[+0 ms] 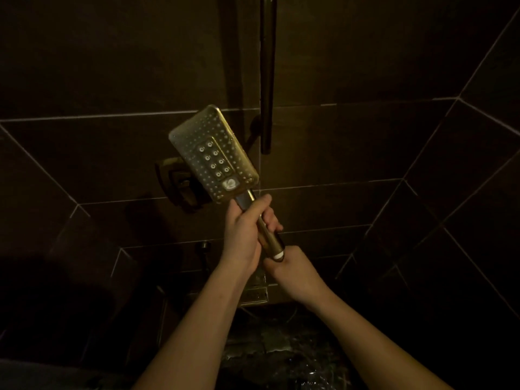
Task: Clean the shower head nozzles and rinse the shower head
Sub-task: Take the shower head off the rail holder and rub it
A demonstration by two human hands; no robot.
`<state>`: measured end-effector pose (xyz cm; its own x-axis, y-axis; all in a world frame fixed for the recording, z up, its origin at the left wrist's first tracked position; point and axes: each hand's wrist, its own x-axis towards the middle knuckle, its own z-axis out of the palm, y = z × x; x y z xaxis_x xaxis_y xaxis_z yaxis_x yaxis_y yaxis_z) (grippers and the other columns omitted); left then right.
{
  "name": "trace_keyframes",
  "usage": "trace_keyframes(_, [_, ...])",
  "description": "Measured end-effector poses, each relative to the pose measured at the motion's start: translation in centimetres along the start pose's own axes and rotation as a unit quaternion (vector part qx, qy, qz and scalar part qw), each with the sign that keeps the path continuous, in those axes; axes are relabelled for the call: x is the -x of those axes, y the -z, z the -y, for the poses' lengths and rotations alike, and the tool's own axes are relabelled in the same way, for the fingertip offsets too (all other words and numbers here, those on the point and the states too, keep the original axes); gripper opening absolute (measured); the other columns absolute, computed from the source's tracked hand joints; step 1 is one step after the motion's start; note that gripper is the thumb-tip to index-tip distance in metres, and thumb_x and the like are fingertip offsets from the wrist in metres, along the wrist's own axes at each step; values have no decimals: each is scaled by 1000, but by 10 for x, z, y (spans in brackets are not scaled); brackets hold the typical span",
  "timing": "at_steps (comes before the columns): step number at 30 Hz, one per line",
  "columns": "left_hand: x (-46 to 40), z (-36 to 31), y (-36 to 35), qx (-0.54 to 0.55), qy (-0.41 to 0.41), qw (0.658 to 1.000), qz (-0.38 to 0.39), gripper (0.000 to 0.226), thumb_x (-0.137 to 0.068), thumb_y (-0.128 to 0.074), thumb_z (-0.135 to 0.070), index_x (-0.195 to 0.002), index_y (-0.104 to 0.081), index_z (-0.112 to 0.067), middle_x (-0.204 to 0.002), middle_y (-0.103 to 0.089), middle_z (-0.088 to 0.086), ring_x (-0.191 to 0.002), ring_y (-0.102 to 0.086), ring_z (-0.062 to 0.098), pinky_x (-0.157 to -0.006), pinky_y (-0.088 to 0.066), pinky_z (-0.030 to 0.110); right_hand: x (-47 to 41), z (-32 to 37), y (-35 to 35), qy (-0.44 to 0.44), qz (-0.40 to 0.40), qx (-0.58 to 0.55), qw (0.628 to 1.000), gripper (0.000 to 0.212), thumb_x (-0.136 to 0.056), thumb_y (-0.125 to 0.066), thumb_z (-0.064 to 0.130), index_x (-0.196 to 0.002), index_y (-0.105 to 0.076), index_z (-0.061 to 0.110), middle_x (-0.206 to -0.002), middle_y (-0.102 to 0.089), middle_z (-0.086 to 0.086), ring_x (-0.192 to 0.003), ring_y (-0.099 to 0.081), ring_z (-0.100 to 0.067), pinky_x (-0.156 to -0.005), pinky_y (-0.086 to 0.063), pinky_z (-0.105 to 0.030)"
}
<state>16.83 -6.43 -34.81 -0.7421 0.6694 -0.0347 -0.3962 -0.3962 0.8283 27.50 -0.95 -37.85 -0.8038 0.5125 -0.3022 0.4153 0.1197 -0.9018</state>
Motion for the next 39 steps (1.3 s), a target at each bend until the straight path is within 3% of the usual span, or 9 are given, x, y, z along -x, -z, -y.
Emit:
trace_keyframes(5, [-10, -2, 7, -98, -62, 989, -94, 11, -92, -64, -8, -92, -54, -12, -51, -48, -7, -44, -46, 11, -47, -48, 26, -16, -16, 26, -42, 8, 126, 991, 14, -88, -65, 23, -75, -68, 20, -57, -66, 10, -48, -59, 2, -44, -42, -15])
trace_keyframes(9, [-22, -7, 14, -150, -79, 975, -143, 27, -89, -68, -9, -70, -52, -18, -46, -48, -8, -38, -46, 10, -42, -44, 24, -40, -25, 57, -77, 10, 184, 980, 15, -89, -66, 29, -76, -68, 22, -62, -66, 7, -46, -59, 3, -40, -42, -15])
trace_keyframes(13, [-43, -9, 24, -208, -76, 954, -200, 22, -89, -70, -12, -73, -57, -18, -55, -53, -6, -44, -52, 5, -44, -46, 20, -64, -30, 84, -125, 65, 272, 952, 18, -90, -62, 27, -73, -65, 22, -66, -63, 6, -43, -57, 2, -39, -41, -15])
trace_keyframes(17, [-60, -8, 42, -256, -53, 939, -221, 21, -86, -72, -16, -72, -58, -21, -62, -55, -1, -51, -55, 10, -43, -44, 24, -82, -39, 96, -167, 87, 425, 885, 17, -89, -58, 27, -94, -67, 13, -80, -61, -1, -71, -59, -12, -63, -48, -26])
trace_keyframes(19, [-65, -8, 50, -275, -48, 934, -225, 22, -85, -71, -16, -68, -58, -21, -60, -56, -1, -50, -55, 11, -44, -44, 27, -87, -37, 99, -197, 125, 456, 859, 15, -92, -52, 29, -88, -63, 20, -92, -63, -3, -80, -61, -17, -75, -52, -33])
trace_keyframes(27, [-72, -10, 59, -275, -34, 941, -193, 21, -88, -72, -25, -72, -60, -20, -53, -55, -6, -43, -53, 8, -46, -49, 29, -102, -14, 93, -198, 121, 517, 824, 16, -91, -56, 25, -75, -54, 24, -91, -59, -1, -73, -57, -17, -67, -47, -33])
trace_keyframes(31, [-72, -10, 55, -273, -13, 956, -108, 23, -86, -77, -35, -80, -67, -15, -50, -57, -4, -45, -58, 13, -48, -56, 31, -106, -2, 88, -159, 111, 509, 839, 15, -96, -52, 23, -81, -52, 21, -90, -56, 0, -72, -56, -14, -56, -42, -28])
trace_keyframes(36, [-71, -12, 49, -285, 18, 956, -72, 12, -92, -72, -28, -91, -70, -16, -56, -67, -1, -55, -70, 18, -57, -62, 35, -110, 17, 87, -125, 109, 501, 850, 13, -98, -48, 18, -100, -60, 13, -101, -62, -5, -80, -61, -17, -58, -43, -26])
trace_keyframes(39, [-70, -17, 48, -318, -2, 946, -62, 23, -92, -71, -28, -76, -66, -14, -49, -59, -3, -42, -58, 15, -50, -55, 31, -112, 32, 94, -78, 54, 496, 863, 12, -97, -50, 19, -93, -61, 15, -99, -62, -5, -83, -62, -19, -66, -49, -31])
